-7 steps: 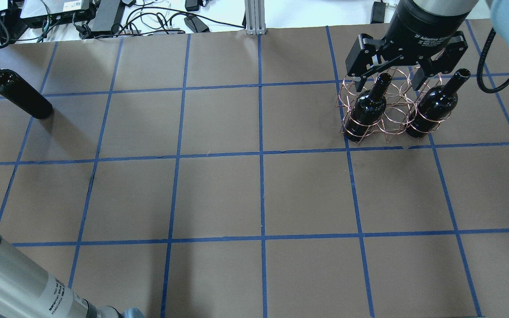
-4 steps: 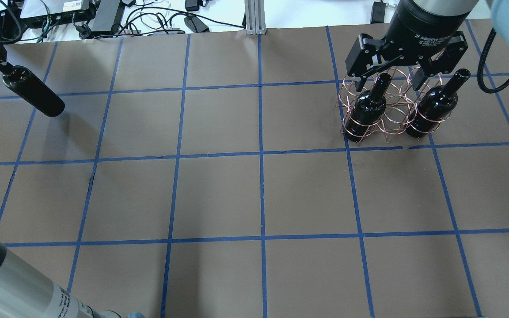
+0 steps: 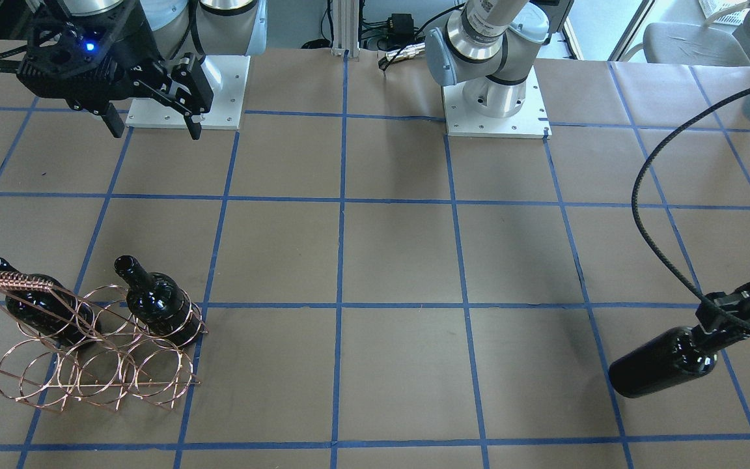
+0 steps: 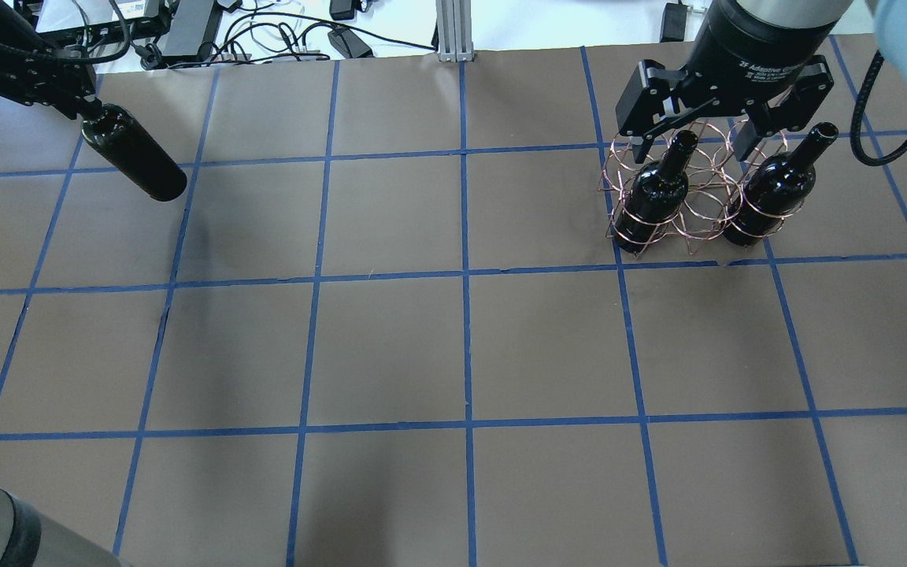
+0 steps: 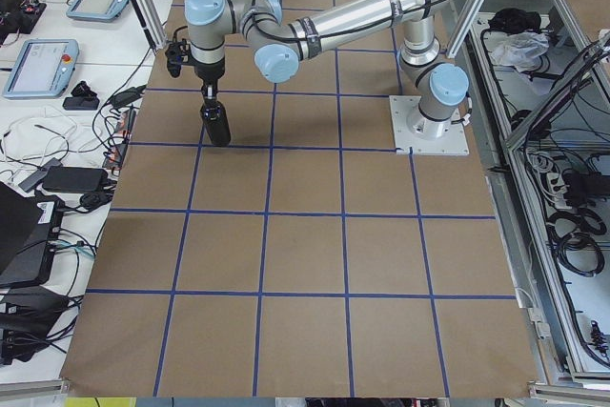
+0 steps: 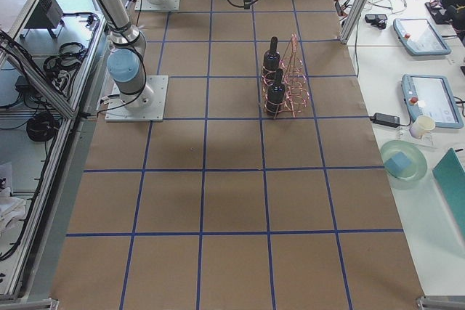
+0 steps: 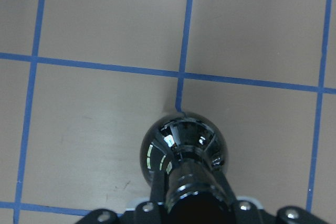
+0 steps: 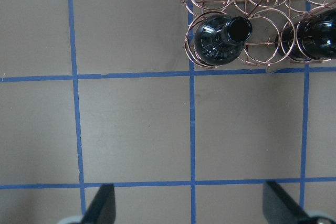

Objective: Place wine into wine basket
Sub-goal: 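Carry the bottle with the left gripper toward the table center, set upright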

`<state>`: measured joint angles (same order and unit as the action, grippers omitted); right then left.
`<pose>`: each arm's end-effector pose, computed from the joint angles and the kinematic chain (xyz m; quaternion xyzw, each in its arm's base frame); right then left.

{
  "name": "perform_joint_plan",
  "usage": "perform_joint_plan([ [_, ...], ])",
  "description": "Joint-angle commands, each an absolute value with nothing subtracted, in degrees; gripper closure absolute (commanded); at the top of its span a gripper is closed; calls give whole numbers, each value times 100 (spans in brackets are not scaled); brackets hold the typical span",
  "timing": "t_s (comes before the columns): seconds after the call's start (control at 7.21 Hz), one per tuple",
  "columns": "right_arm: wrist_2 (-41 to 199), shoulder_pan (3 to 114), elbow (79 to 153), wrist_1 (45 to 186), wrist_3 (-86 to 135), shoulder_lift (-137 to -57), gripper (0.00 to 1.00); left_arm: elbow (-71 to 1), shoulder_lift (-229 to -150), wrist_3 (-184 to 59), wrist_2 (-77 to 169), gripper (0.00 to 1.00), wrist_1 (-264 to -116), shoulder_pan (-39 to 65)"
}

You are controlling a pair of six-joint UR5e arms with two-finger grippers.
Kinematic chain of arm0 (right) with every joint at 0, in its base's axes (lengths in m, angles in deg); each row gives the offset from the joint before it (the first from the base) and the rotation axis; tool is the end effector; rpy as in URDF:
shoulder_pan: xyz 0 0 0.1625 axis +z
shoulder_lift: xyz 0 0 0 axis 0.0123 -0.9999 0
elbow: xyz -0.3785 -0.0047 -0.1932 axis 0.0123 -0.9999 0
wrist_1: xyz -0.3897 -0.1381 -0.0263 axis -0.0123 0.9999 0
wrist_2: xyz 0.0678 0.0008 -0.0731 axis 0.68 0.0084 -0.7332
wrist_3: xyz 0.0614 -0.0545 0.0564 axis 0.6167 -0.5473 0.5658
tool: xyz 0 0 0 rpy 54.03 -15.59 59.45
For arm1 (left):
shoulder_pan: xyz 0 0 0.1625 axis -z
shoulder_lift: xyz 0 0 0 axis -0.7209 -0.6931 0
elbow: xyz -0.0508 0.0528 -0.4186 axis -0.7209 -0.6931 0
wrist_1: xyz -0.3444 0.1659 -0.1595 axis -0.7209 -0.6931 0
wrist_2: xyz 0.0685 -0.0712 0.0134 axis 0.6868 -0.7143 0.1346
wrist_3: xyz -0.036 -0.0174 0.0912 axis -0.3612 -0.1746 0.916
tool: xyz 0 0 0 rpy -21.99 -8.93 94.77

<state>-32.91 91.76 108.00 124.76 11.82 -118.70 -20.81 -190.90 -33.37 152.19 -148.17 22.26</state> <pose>0.1553 -0.4750 0.5392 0.0098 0.9997 -0.0224 0.0081 0.1076 -0.6587 0.4225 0.0608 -0.9947 0.0795 0.0236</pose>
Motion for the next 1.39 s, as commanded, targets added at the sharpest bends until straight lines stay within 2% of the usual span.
perform_joint_plan([
  [0.0,-3291,9176,10800,12470,1182,-11870,0,-2643,-18731,-4150,15187,100,-14687,2749],
  [0.42,-3291,9176,10800,12479,1173,-11861,0,-2916,-18494,-5094,15248,100,-14678,3481],
  [0.69,-3291,9176,10800,12479,1173,-11870,0,-3381,-18230,-5543,15266,100,-14687,4007],
  [1.25,-3291,9176,10800,12479,1182,-11861,0,-3734,-17983,-5641,15494,100,-14933,4325],
])
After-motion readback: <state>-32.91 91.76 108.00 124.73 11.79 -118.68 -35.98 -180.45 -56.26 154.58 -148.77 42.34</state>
